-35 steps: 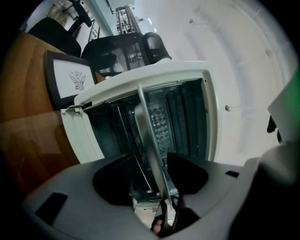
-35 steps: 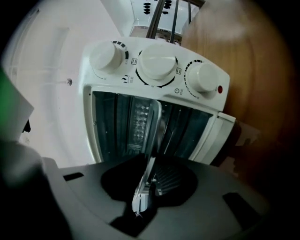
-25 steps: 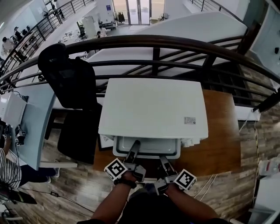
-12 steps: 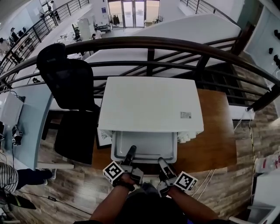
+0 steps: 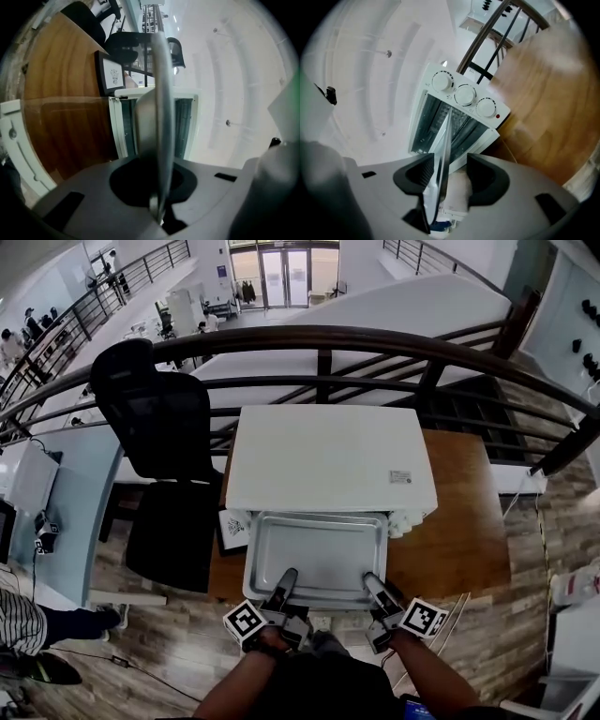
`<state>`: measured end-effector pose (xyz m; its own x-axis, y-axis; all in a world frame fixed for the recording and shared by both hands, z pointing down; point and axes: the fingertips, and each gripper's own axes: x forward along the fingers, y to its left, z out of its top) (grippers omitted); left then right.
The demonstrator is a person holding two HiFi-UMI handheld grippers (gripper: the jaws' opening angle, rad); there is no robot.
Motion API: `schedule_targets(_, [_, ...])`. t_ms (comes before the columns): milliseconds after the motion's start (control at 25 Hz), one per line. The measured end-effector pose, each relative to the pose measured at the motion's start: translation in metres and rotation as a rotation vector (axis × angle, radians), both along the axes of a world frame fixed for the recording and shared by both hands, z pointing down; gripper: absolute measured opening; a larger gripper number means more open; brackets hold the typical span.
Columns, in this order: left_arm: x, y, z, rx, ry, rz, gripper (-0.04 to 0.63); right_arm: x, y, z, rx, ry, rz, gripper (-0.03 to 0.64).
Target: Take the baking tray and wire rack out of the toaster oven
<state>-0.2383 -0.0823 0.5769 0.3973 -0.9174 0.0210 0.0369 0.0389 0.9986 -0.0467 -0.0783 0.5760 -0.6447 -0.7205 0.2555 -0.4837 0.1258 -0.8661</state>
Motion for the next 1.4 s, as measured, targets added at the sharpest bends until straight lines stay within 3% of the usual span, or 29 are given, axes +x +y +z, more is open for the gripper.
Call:
schedule_targets(320, [-0.02, 0.059, -0.02, 0.031, -0.02, 0.044, 0.023, -0.034, 0.038, -0.016, -0.022, -0.072, -0.188, 0.201])
schedule_targets(520, [-0.038, 0.093, -0.028, 0.042, -0.028, 0.043, 0.023, -0.06, 0.066, -0.019, 0.009, 0.035, -0.303, 0.19])
schedule_targets(840, [-0.039, 0.128, -0.035, 0.063, -0.057, 0.058, 0.023, -0.071, 0.094, -0.017, -0.025, 0.222, -0.33, 0.131])
schedule_targets(1120, [0.0, 0.13, -0.041, 0.079, -0.074, 0.096, 0.023, -0.035, 0.102, -0.019, -0.105, 0.269, -0.334, 0.129])
schedule_targets(1400, [0.098, 0.12, -0.04, 0.09, -0.123, 0.133, 0.025, 0.062, 0.095, -0.02, -0.088, 0.285, -0.317, 0.129])
